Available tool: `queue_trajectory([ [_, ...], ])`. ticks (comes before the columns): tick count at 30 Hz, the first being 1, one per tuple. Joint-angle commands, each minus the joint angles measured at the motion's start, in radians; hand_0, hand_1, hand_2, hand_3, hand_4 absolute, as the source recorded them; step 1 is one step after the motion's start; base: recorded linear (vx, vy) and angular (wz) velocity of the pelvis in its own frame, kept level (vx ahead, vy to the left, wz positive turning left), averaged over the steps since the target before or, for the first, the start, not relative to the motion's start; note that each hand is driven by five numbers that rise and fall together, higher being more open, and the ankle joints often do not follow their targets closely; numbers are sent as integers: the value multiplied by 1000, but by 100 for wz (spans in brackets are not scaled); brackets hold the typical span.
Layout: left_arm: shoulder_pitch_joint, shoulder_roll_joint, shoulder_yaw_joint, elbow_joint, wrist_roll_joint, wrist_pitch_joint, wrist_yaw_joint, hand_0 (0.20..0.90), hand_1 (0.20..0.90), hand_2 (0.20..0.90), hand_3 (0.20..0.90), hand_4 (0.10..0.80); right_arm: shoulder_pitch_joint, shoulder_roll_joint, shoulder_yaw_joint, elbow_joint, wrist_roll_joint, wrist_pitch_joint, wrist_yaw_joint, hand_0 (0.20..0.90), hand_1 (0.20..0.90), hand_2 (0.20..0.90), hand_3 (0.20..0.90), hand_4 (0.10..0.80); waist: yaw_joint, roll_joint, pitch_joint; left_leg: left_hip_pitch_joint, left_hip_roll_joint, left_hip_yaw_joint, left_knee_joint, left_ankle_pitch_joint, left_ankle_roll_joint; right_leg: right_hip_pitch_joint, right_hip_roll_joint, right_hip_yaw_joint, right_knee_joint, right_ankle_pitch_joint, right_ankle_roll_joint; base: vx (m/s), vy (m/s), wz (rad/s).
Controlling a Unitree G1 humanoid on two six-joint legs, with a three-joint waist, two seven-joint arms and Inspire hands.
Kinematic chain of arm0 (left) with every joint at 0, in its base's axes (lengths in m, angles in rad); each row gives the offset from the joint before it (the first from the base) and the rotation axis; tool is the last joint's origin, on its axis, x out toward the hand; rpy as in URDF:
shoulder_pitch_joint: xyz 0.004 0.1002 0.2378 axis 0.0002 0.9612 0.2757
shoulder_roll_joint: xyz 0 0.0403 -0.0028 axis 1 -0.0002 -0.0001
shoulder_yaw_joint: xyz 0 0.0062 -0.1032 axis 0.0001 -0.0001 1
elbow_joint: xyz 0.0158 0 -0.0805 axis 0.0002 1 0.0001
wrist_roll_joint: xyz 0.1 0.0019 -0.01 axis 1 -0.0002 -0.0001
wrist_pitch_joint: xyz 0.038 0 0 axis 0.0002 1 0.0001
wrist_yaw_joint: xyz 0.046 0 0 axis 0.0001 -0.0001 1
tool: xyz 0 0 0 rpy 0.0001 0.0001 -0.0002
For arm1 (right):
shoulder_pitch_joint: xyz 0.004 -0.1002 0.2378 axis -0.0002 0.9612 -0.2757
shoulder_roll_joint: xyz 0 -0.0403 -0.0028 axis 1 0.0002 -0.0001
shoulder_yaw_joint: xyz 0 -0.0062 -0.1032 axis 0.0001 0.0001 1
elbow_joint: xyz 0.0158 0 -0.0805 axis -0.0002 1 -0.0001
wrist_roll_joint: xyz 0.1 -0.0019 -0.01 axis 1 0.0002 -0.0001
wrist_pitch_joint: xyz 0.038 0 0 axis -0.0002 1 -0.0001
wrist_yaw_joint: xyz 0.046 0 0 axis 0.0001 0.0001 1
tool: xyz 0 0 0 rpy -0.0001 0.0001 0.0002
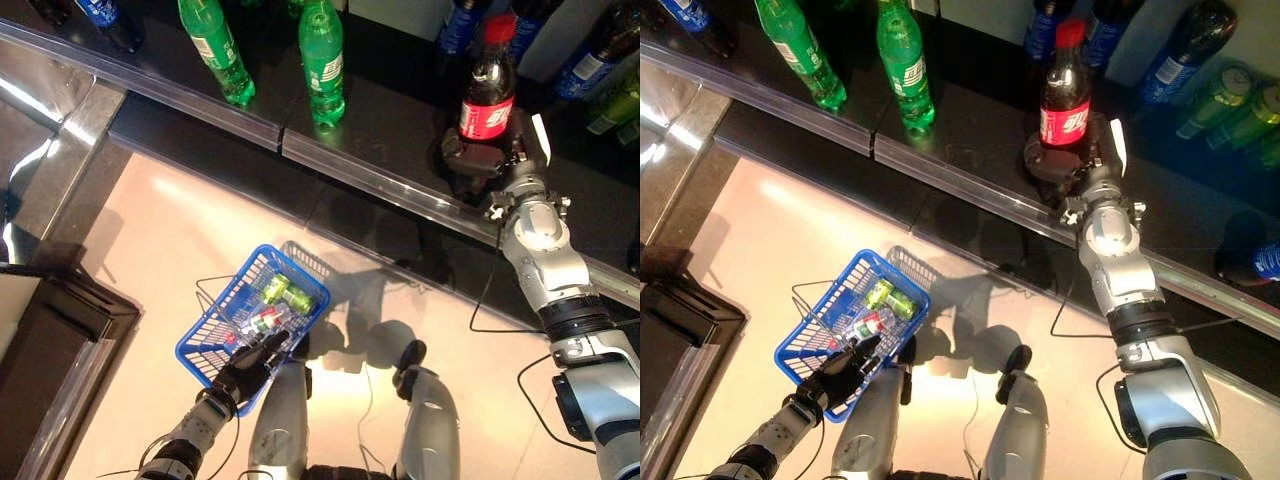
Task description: Pick up the drink and place into the basket.
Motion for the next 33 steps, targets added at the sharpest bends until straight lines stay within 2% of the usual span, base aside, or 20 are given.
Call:
queue_trajectory([
  [1, 64, -9, -69, -118, -23, 10, -108, 300, 300, 300, 200, 100, -160, -76, -24, -84, 12, -105, -11, 300, 300, 300, 200, 100, 19, 23, -62, 9, -10, 34, 5, 22, 80, 34, 11, 8, -32, 39, 7, 0, 0, 0],
  [8, 73, -6, -68, -115, -23, 4, -114, 300, 300, 300, 200, 100, -145, -76, -29, -102, 15, -123, -19, 300, 300, 300, 200, 100, 18, 18, -73, 37, -10, 36, -22, 28, 78, 65, 21, 5, -62, 45, 8, 0, 0, 0],
  [13, 100, -5, -59, -123, -12, 2, -119, 300, 300, 300, 200, 100, -94, -76, -44, -141, 15, -135, -16, 300, 300, 300, 200, 100, 16, 10, -107, 104, -7, 47, -102, 51, 68, 141, 38, -6, -147, 65, 18, 54, -10, 1],
  [19, 140, -12, -26, -125, 32, 5, -116, 300, 300, 300, 200, 100, -4, -73, -83, -238, 17, -133, -6, 300, 300, 300, 200, 100, 16, -5, -202, 237, 8, 86, -295, 110, 41, 289, 62, -40, -312, 101, 37, 120, -13, 3],
  [22, 150, -15, -16, -127, 51, 11, -115, 300, 300, 300, 200, 100, 25, -67, -94, -277, 10, -129, 2, 300, 300, 300, 200, 100, 17, -11, -240, 267, 10, 96, -340, 128, 35, 325, 67, -52, -352, 116, 39, 79, -4, 12],
  [26, 166, -23, 4, -114, 76, 13, -118, 300, 300, 300, 200, 100, 76, -59, -97, -338, 9, -124, 25, 300, 300, 300, 200, 100, 16, -22, -305, 311, 10, 116, -382, 138, 31, 377, 75, -65, -391, 123, 41, 127, 6, 17],
  [33, 176, -33, 26, -119, 89, 34, -98, 300, 300, 300, 200, 100, 168, -22, -96, -440, -2, -112, 54, 300, 300, 300, 200, 100, 15, -41, -397, 382, 10, 131, -404, 118, 31, 461, 86, -84, -442, 120, 37, 110, -8, 18],
])
